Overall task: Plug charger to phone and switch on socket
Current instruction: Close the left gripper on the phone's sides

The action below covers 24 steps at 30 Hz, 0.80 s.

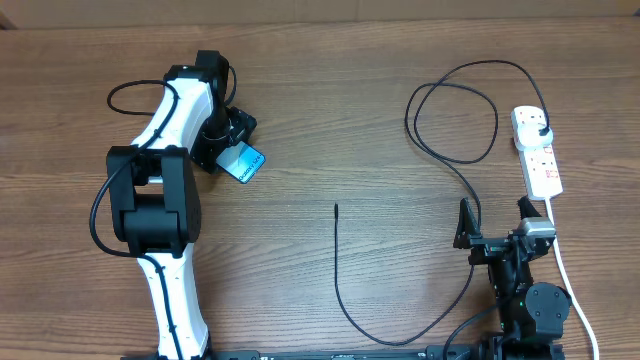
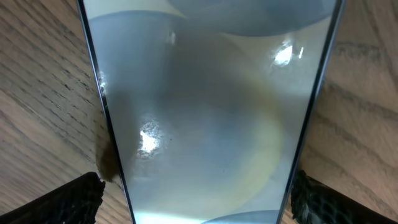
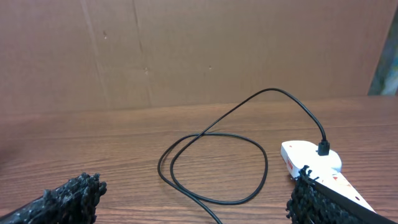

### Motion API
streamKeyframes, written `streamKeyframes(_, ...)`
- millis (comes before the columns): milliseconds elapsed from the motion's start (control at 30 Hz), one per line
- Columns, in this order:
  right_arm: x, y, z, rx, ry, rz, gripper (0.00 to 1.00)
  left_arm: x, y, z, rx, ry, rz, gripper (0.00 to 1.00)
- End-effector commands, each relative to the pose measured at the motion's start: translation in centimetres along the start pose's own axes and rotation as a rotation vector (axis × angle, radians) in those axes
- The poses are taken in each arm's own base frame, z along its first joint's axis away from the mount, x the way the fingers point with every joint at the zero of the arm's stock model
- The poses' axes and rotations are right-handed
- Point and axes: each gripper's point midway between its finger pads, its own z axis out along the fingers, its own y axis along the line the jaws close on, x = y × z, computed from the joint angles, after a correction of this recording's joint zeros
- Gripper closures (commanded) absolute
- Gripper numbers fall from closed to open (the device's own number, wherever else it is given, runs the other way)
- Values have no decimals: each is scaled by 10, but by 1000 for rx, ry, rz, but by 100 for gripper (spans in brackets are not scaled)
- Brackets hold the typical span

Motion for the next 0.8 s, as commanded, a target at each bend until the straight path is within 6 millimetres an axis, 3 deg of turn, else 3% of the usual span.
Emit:
streamKeyframes(0, 2, 0, 0, 3, -4, 6, 0, -6, -4, -3, 16, -10, 13, 0)
streamKeyframes(767, 2, 0, 0, 3, -4, 6, 0, -11, -4, -3, 10, -39, -18, 0)
